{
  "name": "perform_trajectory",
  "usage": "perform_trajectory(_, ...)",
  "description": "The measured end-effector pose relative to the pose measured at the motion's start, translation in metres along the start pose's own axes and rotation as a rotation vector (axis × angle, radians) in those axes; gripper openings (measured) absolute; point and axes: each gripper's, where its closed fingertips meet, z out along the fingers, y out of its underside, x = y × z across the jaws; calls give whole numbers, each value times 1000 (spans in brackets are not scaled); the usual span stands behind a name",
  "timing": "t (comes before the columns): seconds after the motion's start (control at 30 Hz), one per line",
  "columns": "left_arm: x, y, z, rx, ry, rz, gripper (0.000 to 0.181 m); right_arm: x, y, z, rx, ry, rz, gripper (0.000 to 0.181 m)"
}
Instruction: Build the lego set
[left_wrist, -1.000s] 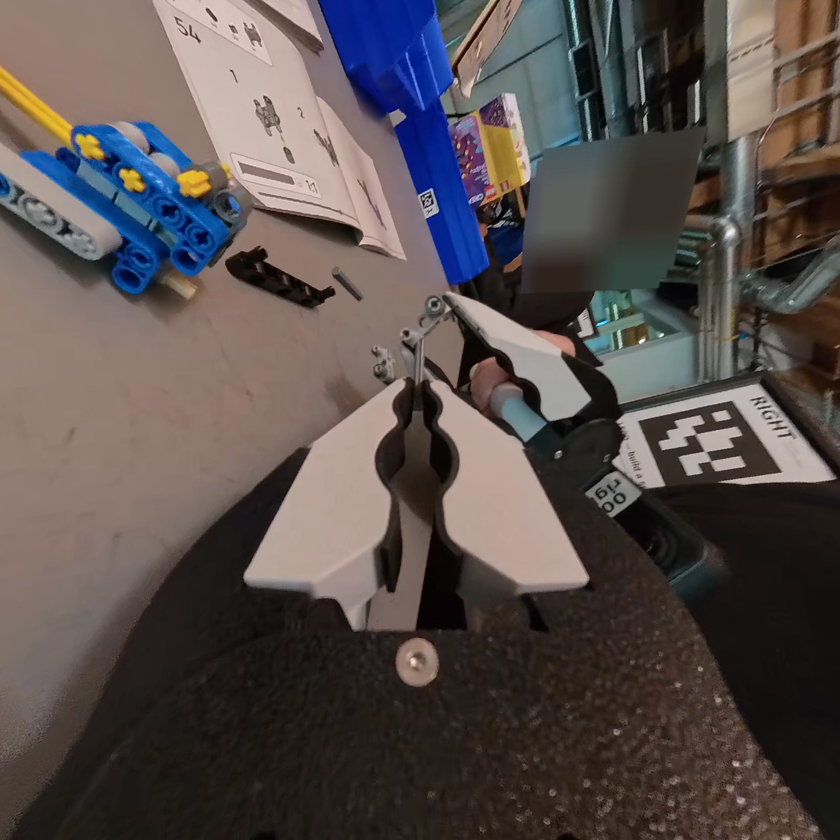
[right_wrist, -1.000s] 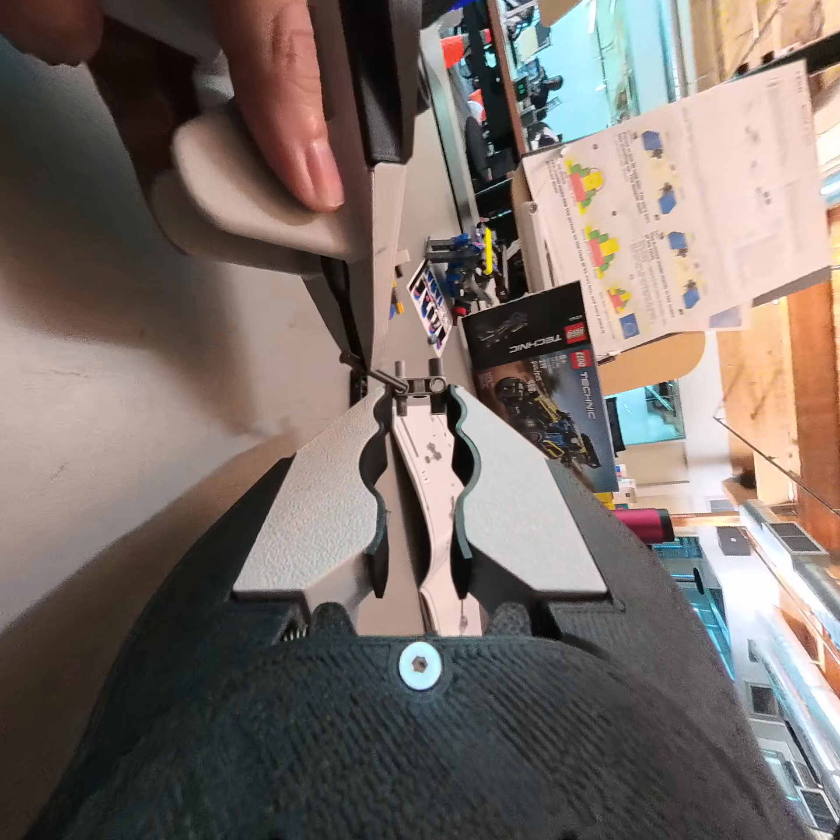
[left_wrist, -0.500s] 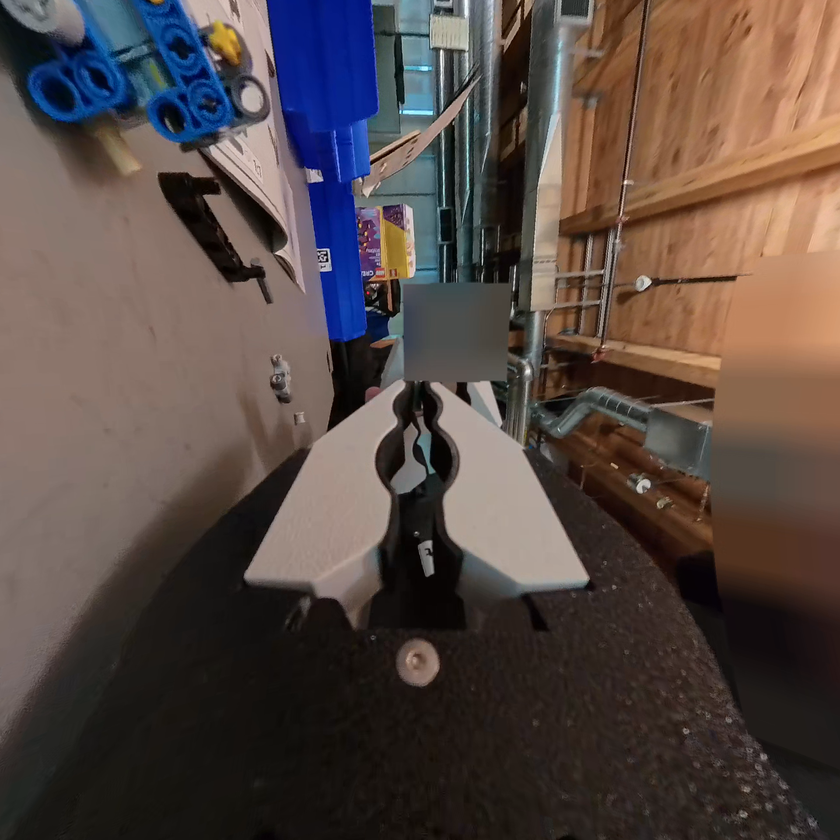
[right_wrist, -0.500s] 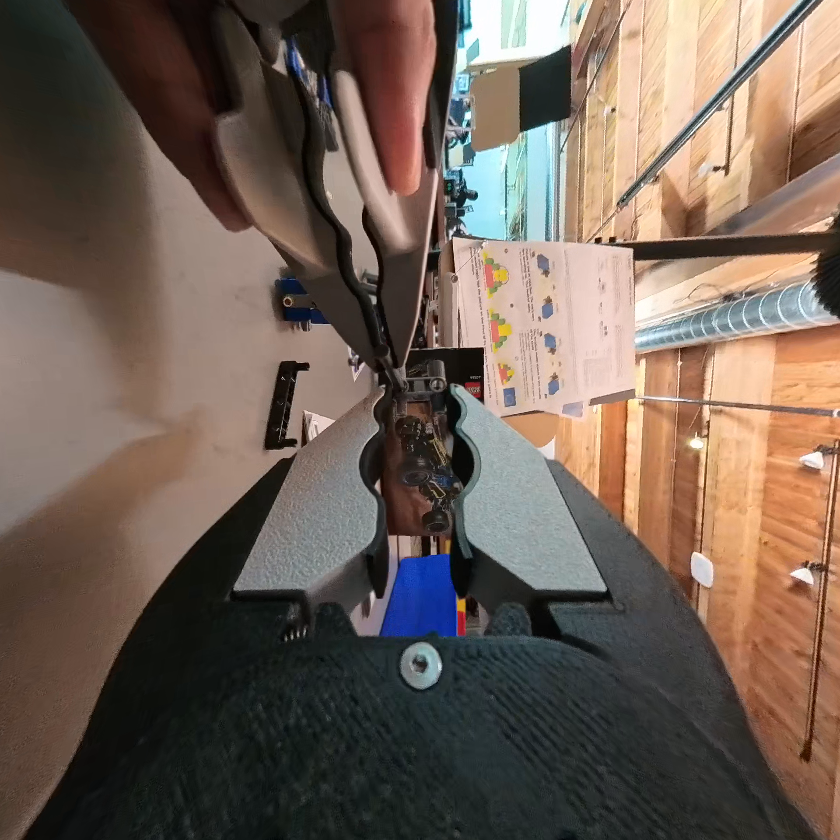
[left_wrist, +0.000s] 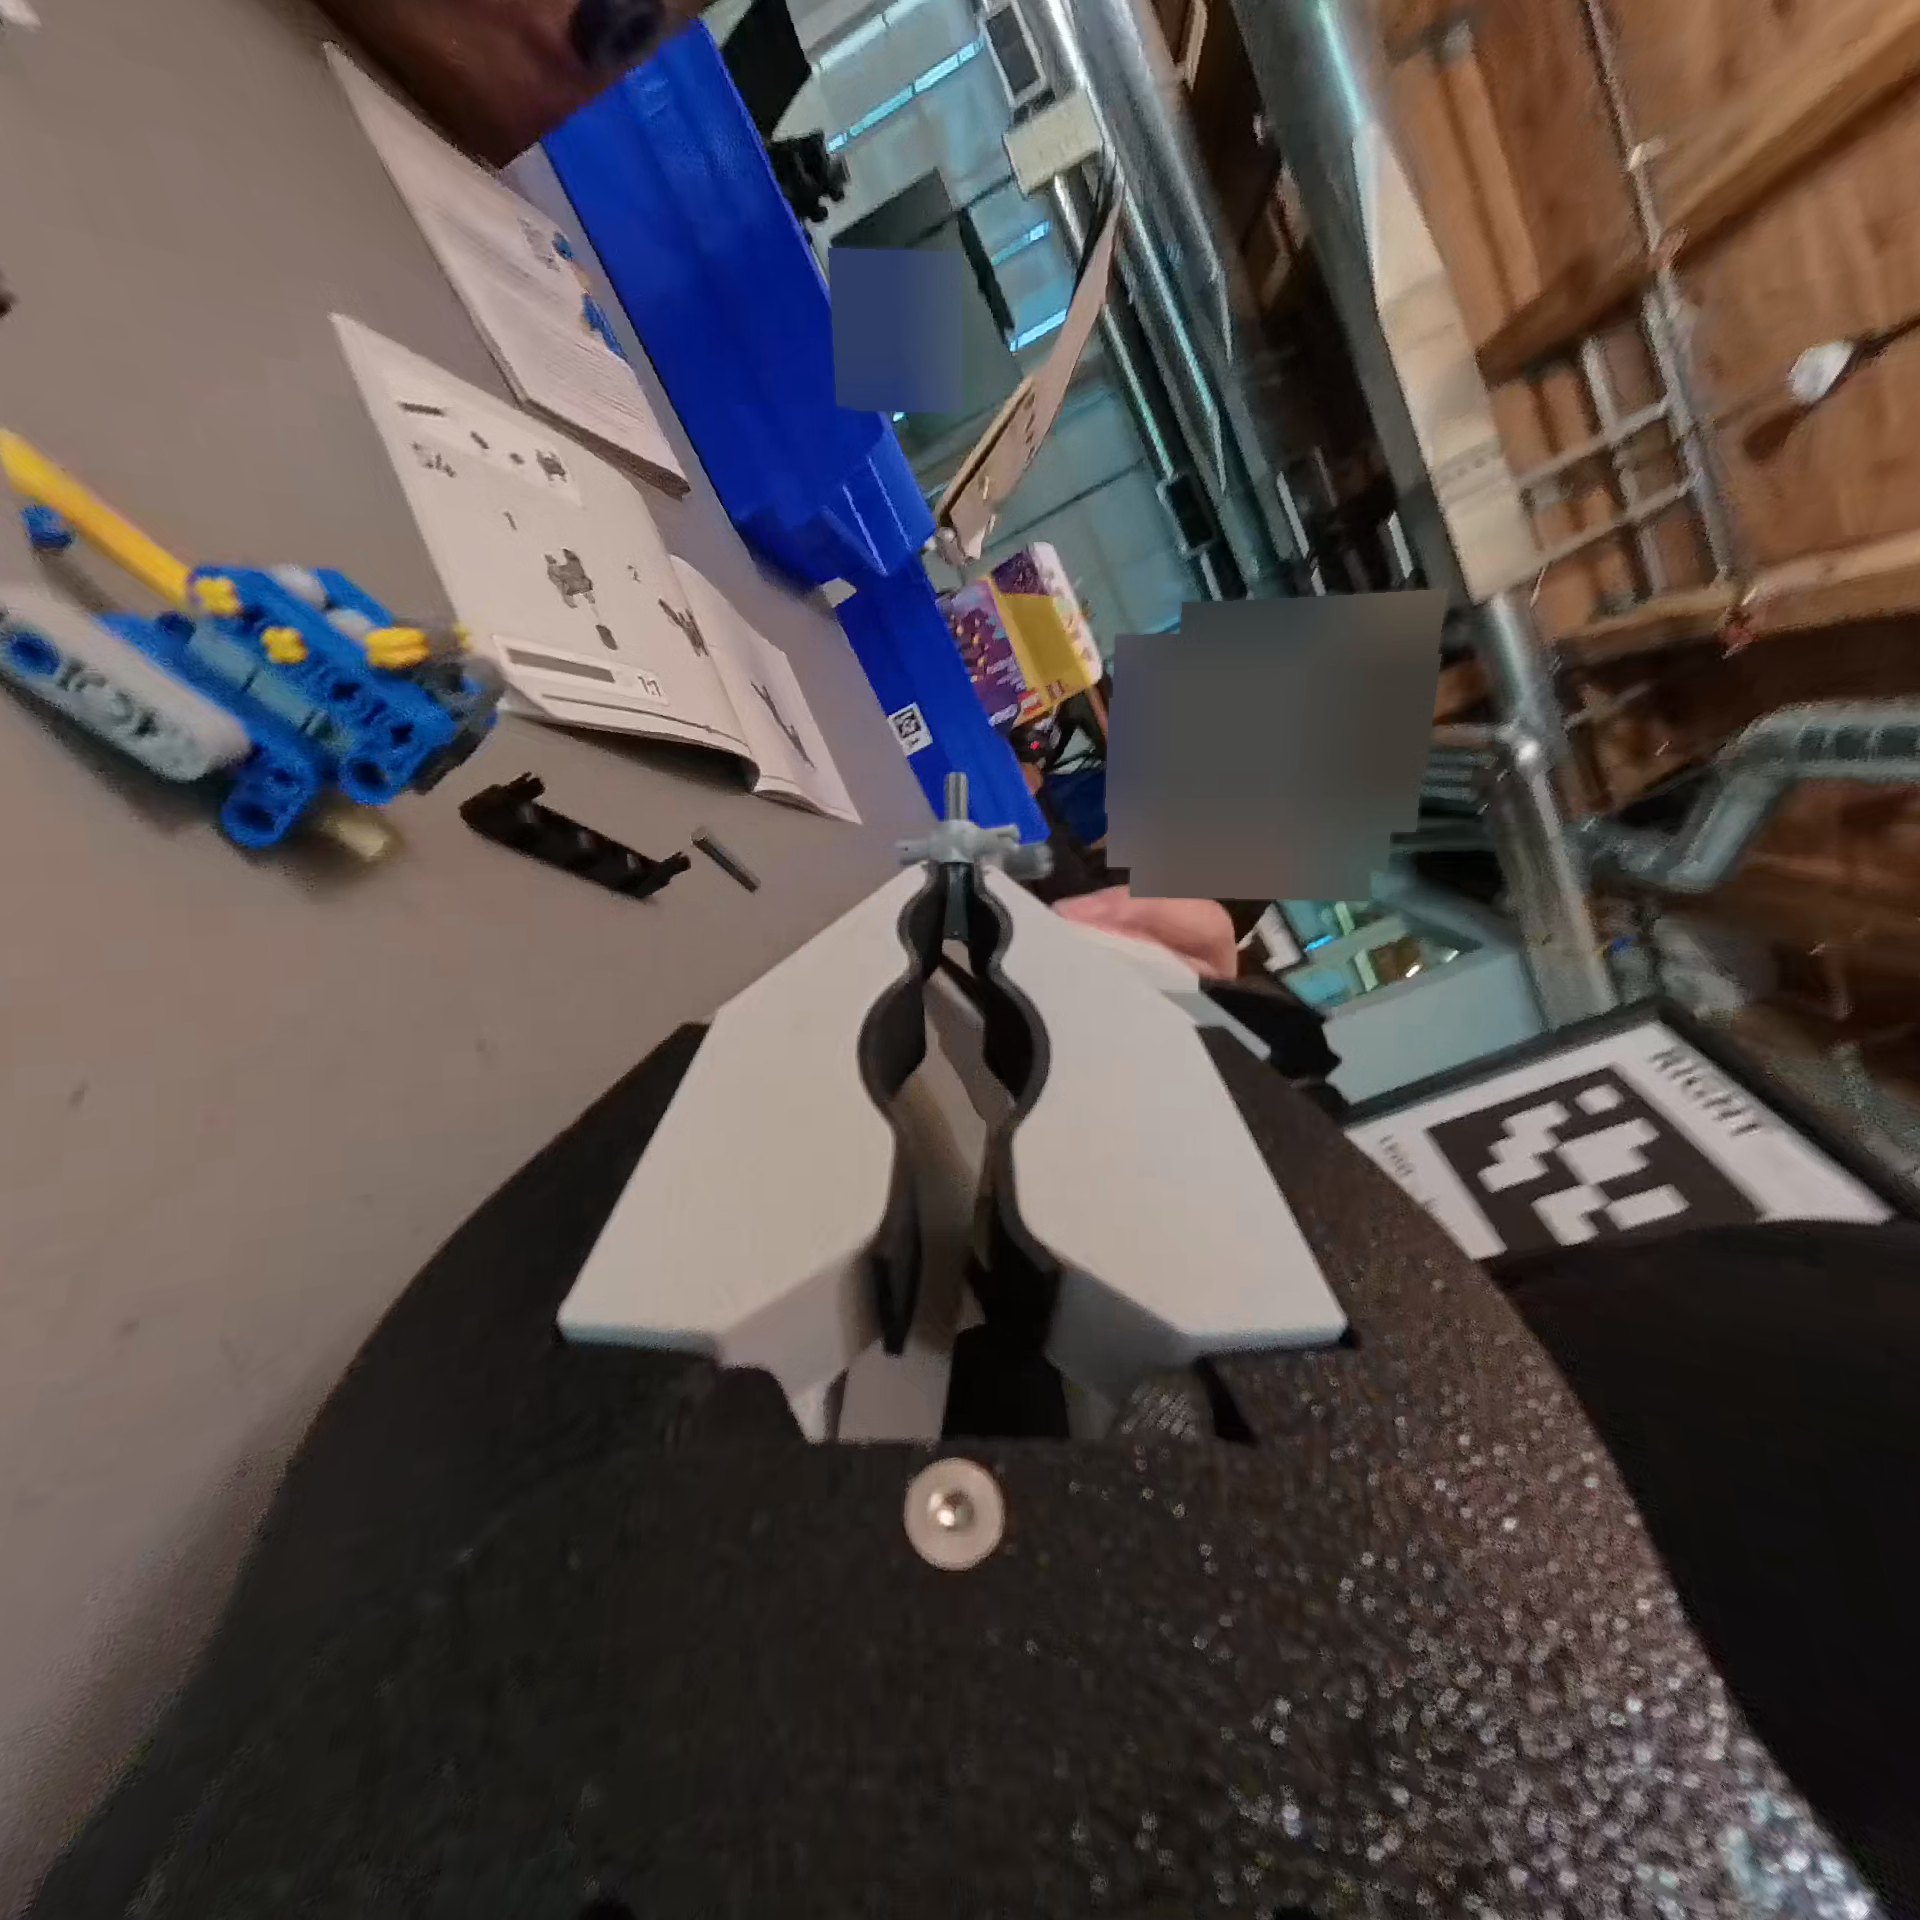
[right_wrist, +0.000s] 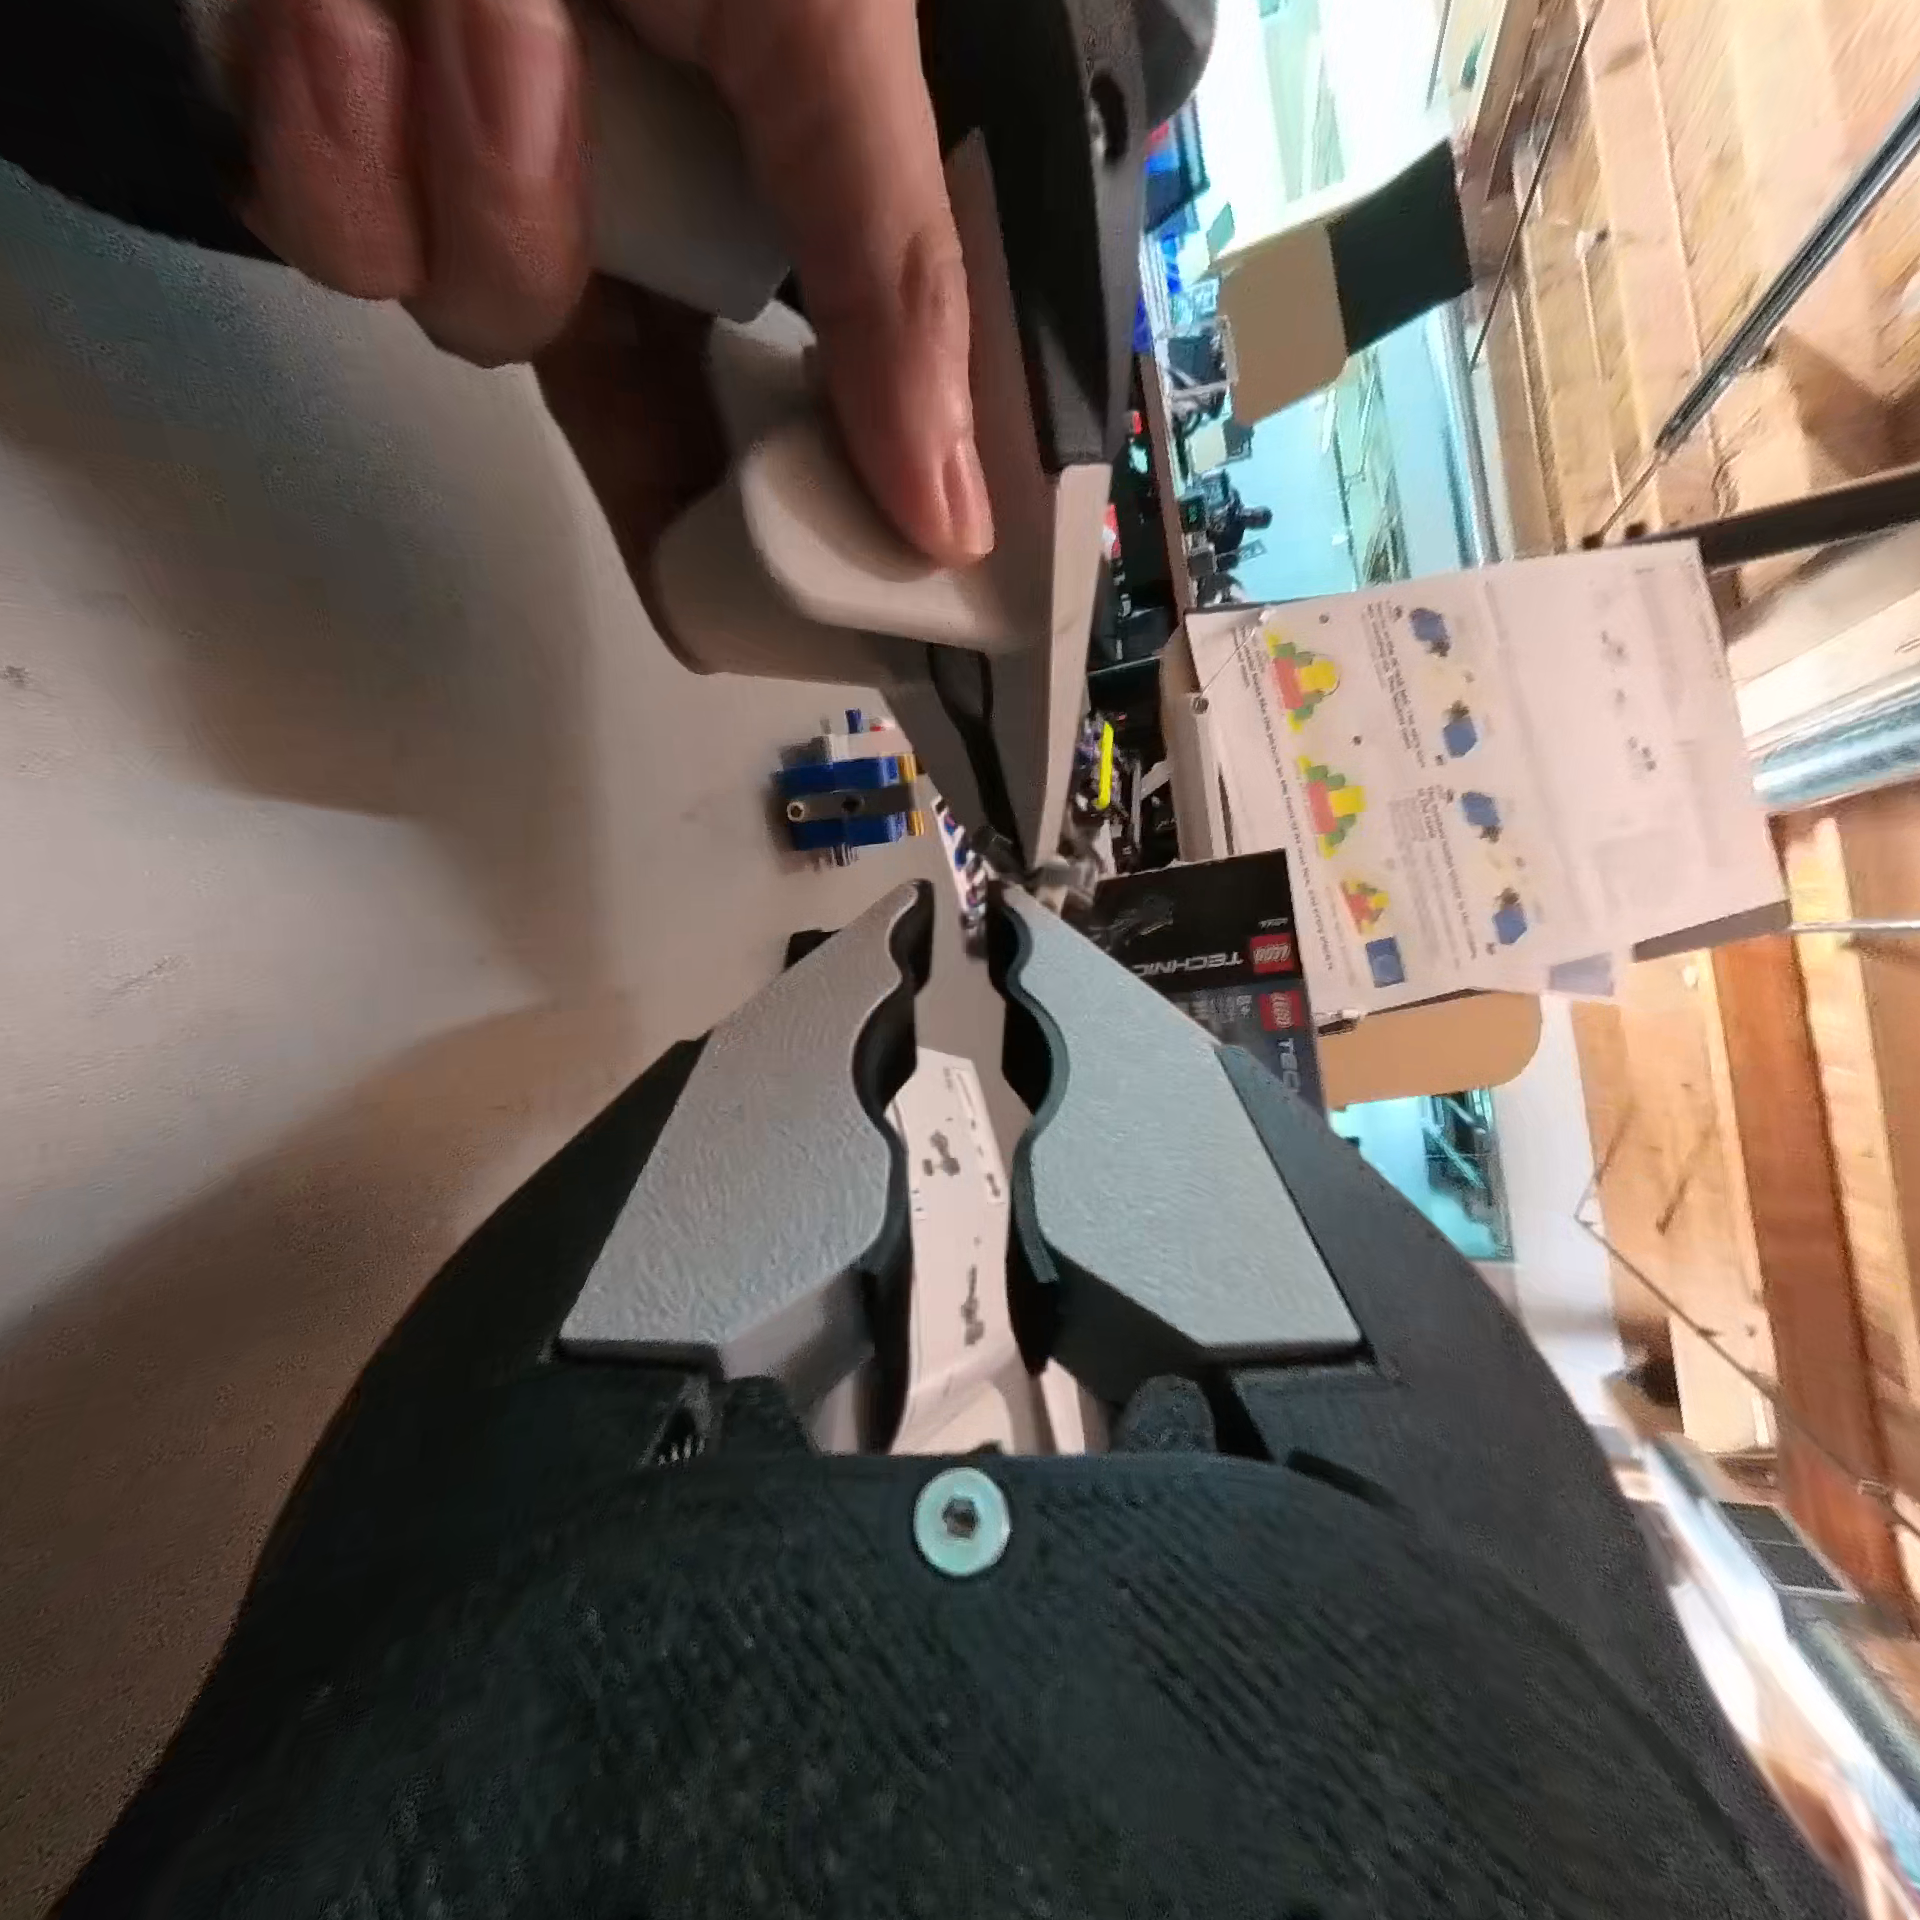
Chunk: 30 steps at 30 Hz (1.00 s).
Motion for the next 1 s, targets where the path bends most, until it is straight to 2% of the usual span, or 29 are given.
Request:
perform_trajectory(0.07,0,3,2,-39,-39,126,1,-6,-7,-3,64,-61,79,9)
perform_trajectory(0.1,1,2,2,-42,-50,172,1,-1,-14,-7,112,-63,161,13)
perform_trajectory(0.2,-2,0,1,-64,-81,269,1,17,-26,-23,258,-66,433,7)
perform_trajectory(0.27,-2,1,0,-73,-81,338,1,30,-10,-23,226,-40,606,14)
perform_trajectory(0.37,6,2,2,-82,-43,407,1,20,7,-13,140,-144,734,34)
perform_trajectory(0.43,15,4,4,-99,11,413,1,14,13,-9,99,-165,726,38)
perform_trajectory(0.57,26,9,6,-137,101,399,1,7,15,-5,62,-154,633,21)
perform_trajectory(0.7,31,13,6,-166,169,354,1,11,14,-6,68,-89,559,16)
perform_trajectory(0.8,29,9,5,-154,179,319,1,16,14,-10,75,-36,537,11)
perform_trajectory(0.87,28,8,5,-160,183,310,1,21,16,-12,67,-2,537,0)
perform_trajectory(1.0,26,7,5,-171,179,317,1,21,18,-14,38,7,484,0)
